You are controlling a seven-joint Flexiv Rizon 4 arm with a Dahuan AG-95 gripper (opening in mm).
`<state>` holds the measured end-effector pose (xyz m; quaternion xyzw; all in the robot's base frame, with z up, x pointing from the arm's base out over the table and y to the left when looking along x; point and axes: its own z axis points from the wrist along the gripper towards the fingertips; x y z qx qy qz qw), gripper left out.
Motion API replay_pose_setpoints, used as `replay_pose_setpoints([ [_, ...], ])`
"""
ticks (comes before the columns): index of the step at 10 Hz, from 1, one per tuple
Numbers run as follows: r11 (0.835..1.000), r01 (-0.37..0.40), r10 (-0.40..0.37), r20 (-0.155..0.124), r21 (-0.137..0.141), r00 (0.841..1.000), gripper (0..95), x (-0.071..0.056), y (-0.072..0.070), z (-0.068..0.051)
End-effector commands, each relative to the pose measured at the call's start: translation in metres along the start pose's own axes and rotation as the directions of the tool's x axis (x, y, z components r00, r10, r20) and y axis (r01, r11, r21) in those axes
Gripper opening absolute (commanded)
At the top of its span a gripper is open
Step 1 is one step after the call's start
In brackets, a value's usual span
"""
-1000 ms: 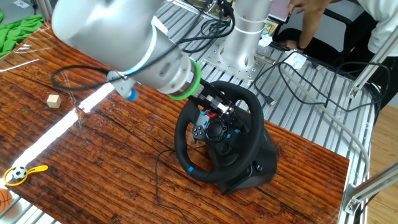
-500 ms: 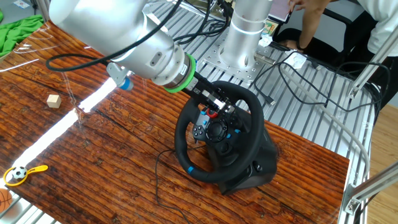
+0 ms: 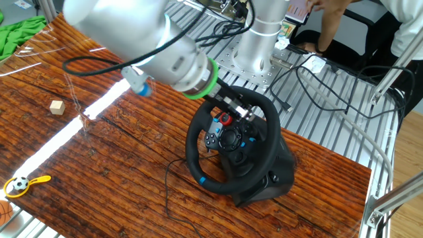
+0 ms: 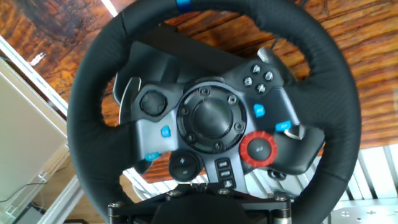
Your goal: Rotate the steering wheel 90 degrees counterclockwise
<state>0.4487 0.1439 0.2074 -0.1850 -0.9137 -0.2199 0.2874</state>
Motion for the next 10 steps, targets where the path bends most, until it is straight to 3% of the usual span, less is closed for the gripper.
replay_pose_setpoints([
  [1,0.997,0.015,-0.016,0.011,0.081,1.0,0.0,0.0017,-0.0023,0.0034],
  [3,0.989,0.034,-0.038,0.024,0.144,0.999,0.0,0.0003,-0.0028,0.0045],
  [6,0.982,0.051,-0.058,0.036,0.18,0.998,0.0,-0.0042,-0.0035,0.008],
  [10,0.979,0.071,-0.073,0.004,0.191,0.997,0.0,-0.0057,-0.0057,0.0073],
])
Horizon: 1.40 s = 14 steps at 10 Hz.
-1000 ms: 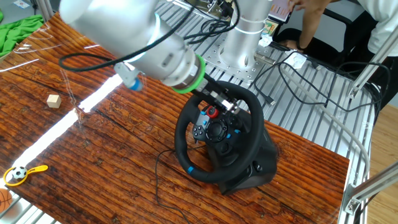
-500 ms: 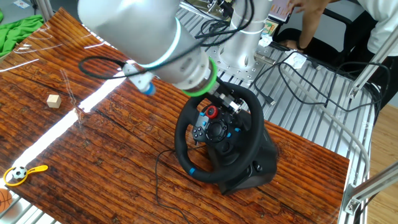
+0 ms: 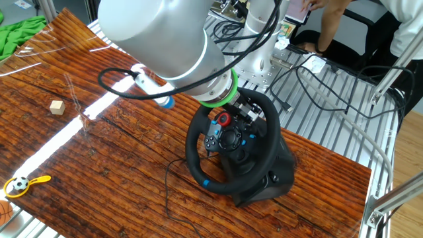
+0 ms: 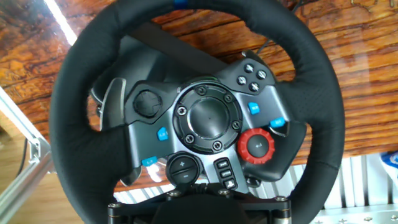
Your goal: Rotate the steering wheel 90 degrees counterclockwise
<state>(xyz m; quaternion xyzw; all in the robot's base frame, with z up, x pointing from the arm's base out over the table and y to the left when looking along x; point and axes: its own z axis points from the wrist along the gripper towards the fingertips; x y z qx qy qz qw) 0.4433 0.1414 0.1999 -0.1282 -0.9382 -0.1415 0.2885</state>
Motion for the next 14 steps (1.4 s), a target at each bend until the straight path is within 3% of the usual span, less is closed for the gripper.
replay_pose_setpoints([
  [1,0.999,0.04,-0.04,-0.011,0.004,0.999,0.0,-0.0049,0.0005,0.0004],
  [4,0.995,0.102,-0.101,-0.026,0.01,0.994,0.0,-0.0071,-0.0037,0.0],
  [6,0.995,0.098,-0.098,-0.037,0.009,0.995,0.0,-0.0071,-0.0037,0.0],
  [7,0.996,0.082,-0.081,-0.065,0.018,0.995,0.0,-0.0068,-0.0038,-0.0002],
  [9,0.998,0.065,-0.063,-0.085,0.026,0.994,0.0,-0.0058,-0.004,-0.0008],
  [11,0.999,0.015,-0.01,-0.145,0.031,0.989,0.0,-0.005,-0.0043,-0.0014],
  [14,0.999,0.02,-0.012,-0.185,0.041,0.983,0.0,-0.0022,-0.0061,-0.0022],
])
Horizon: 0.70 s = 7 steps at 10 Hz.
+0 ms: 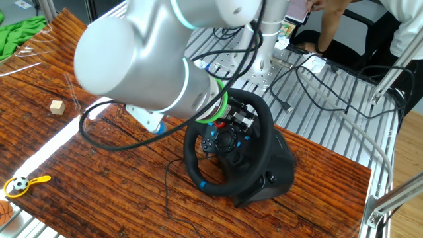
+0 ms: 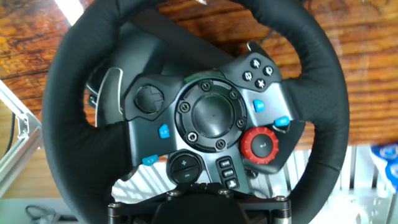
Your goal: Rotate the steering wheel 90 degrees counterclockwise
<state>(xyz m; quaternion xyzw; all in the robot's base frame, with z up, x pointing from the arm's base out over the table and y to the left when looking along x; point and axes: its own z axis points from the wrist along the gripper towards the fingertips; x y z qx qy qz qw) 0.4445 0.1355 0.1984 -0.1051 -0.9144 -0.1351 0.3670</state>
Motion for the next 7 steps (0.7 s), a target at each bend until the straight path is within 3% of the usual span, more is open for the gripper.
replay_pose_setpoints([
  [1,1.0,0.004,-0.004,-0.022,0.003,1.0,0.0,0.0008,-0.001,-0.0005],
  [7,0.996,0.095,-0.095,-0.023,-0.005,0.995,0.0,0.0008,-0.0085,-0.0032],
])
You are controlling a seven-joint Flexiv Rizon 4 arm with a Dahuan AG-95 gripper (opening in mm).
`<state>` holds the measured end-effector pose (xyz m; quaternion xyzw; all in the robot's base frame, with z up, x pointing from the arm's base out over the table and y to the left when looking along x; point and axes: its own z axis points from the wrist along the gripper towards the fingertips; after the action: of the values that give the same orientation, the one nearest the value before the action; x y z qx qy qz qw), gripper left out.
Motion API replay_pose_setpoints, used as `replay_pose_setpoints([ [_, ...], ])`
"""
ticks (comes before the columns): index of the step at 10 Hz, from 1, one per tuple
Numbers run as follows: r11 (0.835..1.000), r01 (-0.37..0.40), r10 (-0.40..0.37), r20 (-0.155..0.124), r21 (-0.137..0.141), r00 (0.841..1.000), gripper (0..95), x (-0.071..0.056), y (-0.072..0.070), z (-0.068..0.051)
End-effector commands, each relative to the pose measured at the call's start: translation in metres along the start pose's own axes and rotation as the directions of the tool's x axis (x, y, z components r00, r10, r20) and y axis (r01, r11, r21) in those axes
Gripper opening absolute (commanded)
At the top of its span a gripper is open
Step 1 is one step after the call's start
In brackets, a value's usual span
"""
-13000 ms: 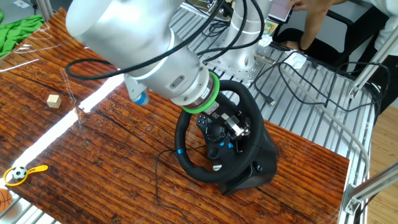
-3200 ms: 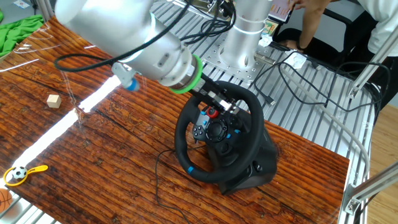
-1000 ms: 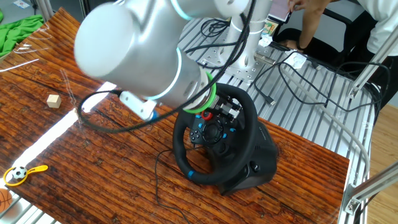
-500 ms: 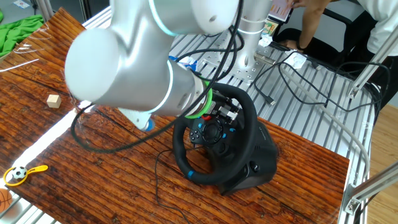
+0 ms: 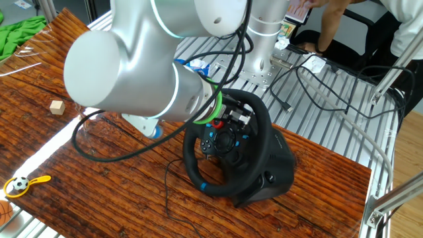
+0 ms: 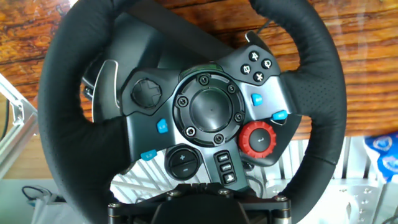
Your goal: Rotate the steering wheel 90 degrees counterclockwise
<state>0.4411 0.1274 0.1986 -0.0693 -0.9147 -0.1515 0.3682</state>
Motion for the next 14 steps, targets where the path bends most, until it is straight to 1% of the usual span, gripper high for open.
replay_pose_setpoints([
  [1,1.0,0.021,-0.022,-0.012,-0.009,1.0,0.0,-0.001,0.0,-0.0027],
  [2,0.999,0.032,-0.032,-0.015,-0.016,0.999,0.0,-0.0011,0.0,-0.0028],
  [3,0.997,0.077,-0.077,-0.013,-0.021,0.997,0.0,-0.0011,0.0,-0.0028],
  [5,0.991,0.131,-0.131,-0.002,-0.016,0.991,0.0,-0.0011,0.0001,-0.0029],
  [7,0.988,0.153,-0.152,0.005,-0.011,0.988,0.0,-0.0012,0.0001,-0.0029],
  [9,0.991,0.136,-0.136,0.015,-0.001,0.991,0.0,-0.0012,0.0001,-0.0029],
  [10,0.994,0.105,-0.105,0.007,-0.008,0.994,0.0,-0.0012,0.0002,-0.0029],
  [11,0.996,0.09,-0.09,0.004,-0.009,0.996,0.0,-0.0011,0.0005,-0.0029],
  [12,0.998,0.067,-0.067,0.01,-0.014,0.998,0.0,-0.0003,0.0013,-0.003],
  [13,0.998,0.058,-0.058,0.025,-0.018,0.998,0.0,0.0008,0.002,-0.0034],
  [14,0.998,0.051,-0.051,0.031,-0.026,0.998,0.0,0.0023,0.0034,-0.0039],
])
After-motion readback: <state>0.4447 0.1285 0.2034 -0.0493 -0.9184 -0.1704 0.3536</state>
